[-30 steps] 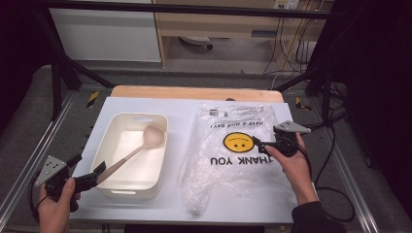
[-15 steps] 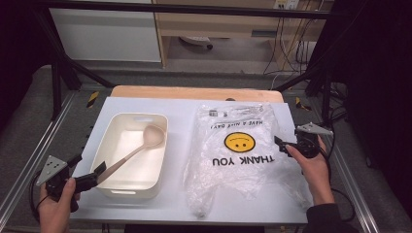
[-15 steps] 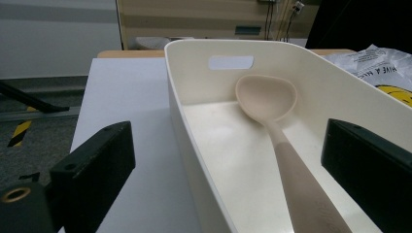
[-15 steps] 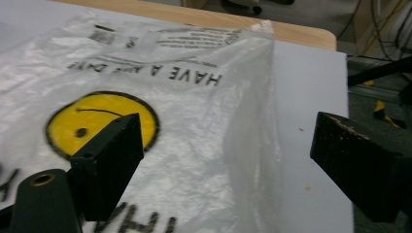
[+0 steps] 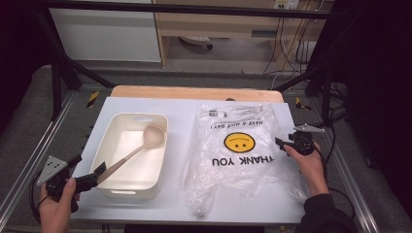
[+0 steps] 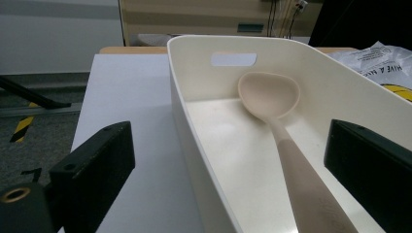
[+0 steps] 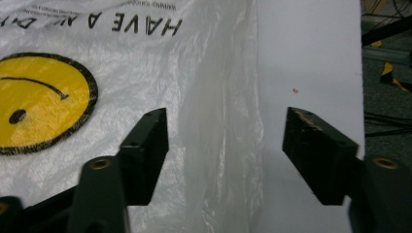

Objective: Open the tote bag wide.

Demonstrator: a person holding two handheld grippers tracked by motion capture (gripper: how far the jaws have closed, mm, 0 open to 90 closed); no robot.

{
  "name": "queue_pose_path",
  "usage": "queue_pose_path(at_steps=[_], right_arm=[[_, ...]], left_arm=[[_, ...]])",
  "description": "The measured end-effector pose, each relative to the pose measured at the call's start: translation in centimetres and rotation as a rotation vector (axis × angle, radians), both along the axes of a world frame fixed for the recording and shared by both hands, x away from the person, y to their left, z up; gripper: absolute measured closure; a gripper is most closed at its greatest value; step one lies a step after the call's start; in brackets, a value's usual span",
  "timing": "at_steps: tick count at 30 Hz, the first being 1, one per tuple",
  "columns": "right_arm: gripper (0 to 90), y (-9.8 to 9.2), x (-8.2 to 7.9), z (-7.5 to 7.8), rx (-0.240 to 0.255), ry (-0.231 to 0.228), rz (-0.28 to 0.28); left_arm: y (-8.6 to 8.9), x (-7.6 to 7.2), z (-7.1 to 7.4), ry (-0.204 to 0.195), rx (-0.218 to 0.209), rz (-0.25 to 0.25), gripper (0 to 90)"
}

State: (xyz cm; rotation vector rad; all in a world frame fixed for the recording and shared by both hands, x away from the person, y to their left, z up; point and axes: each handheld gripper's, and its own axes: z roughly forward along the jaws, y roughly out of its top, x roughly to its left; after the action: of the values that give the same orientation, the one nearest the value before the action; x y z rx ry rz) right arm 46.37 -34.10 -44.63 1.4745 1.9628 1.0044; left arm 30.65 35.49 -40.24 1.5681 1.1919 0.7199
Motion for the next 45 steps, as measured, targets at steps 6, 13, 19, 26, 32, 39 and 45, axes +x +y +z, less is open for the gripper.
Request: queue_pose_path(at_steps=[6,13,19,26,32,39,45], right_arm=[[65.4,-0.1,-0.5,-0.8,0.008,0.045,0.048],[90.0,0.9,-1.3,-1.0,0.001,0.052,0.106],[90.0,1.4,-1.7,-1.0,0.04,0.067,0.095],[90.0,1.0,-1.3,-1.0,0.089,0.059,0.036],[90.0,0.7,-0.9,-0.9,0.122,0.045,-0.057],[90.0,0.5,-0.7,-0.7,0.15,0.035,-0.151],[90.0,0.8,-0.9,-0.7,0.146,0.044,-0.167]], left_arm=[[0.0,0.0,0.0,0.0,0.005,0.0,4.0],[0.0,0.0,0.0,-0.001,0.007,0.0,4.1],[0.0,0.0,0.0,-0.001,0.011,-0.001,4.4],[-0.1,0.0,0.0,-0.003,0.01,0.0,4.4],[-0.1,0.0,0.1,-0.004,0.011,0.002,4.4],[-0.1,0.0,0.1,-0.006,0.014,0.001,4.4],[-0.1,0.0,0.1,-0.006,0.022,-0.001,4.4]])
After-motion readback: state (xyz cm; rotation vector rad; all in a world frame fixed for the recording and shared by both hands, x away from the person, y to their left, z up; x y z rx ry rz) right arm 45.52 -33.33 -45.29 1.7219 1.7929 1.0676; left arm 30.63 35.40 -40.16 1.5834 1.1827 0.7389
